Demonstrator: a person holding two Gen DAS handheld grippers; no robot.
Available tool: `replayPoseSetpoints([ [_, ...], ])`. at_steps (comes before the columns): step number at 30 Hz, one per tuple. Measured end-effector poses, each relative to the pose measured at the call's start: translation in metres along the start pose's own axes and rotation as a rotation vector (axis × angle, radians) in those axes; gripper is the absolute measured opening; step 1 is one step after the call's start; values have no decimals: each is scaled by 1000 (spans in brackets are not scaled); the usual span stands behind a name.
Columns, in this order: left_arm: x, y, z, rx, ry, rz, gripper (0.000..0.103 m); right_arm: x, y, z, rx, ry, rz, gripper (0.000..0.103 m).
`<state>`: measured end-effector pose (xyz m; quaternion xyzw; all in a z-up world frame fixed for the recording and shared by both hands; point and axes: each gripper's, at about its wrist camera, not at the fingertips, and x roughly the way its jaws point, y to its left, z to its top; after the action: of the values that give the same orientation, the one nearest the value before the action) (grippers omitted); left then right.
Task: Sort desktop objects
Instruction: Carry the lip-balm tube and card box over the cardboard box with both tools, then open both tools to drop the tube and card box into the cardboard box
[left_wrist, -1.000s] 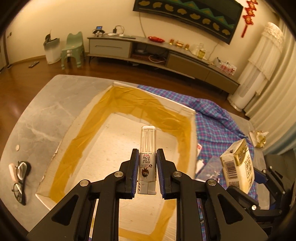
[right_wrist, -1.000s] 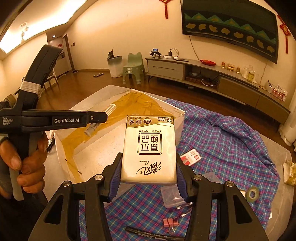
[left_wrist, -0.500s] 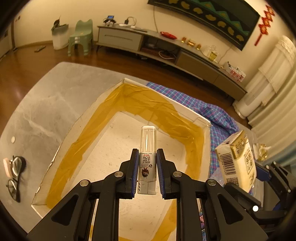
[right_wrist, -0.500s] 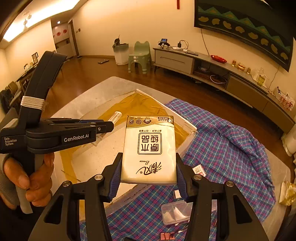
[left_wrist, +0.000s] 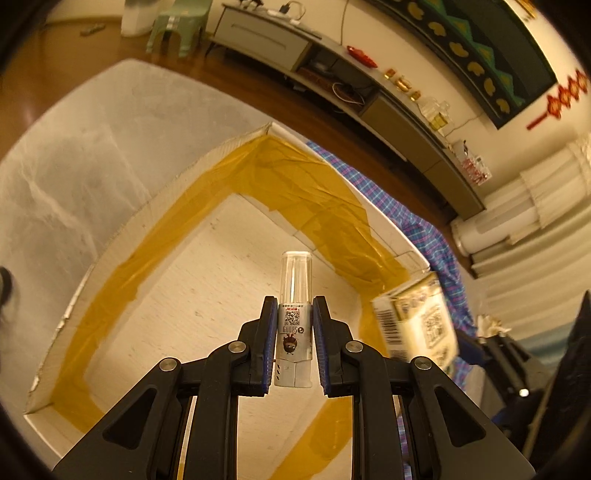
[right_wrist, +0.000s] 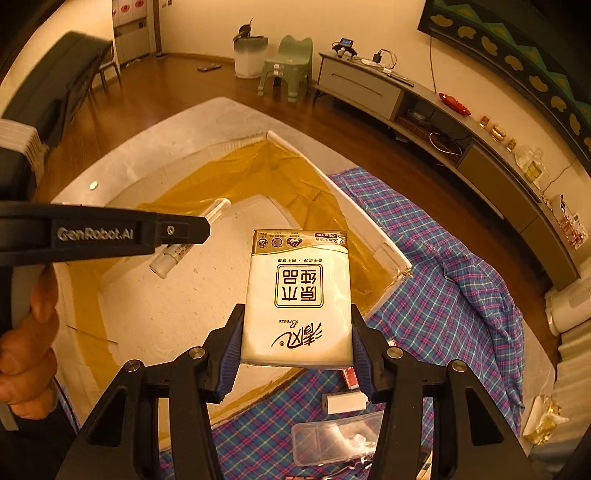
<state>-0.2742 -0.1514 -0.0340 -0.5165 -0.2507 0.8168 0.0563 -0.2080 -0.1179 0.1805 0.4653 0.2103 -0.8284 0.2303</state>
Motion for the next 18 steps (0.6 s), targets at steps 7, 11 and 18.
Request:
replayPoseSetpoints([
  [7, 14, 24, 12, -126, 36, -78, 20, 30, 11, 10, -85, 91, -7, 53],
  [11, 31, 33, 15, -179, 76, -86, 20, 50, 22, 14, -150, 155, -19, 53],
  [18, 57, 43, 21, -204, 127, -79, 20, 78, 27, 17, -197, 246, -66, 53],
])
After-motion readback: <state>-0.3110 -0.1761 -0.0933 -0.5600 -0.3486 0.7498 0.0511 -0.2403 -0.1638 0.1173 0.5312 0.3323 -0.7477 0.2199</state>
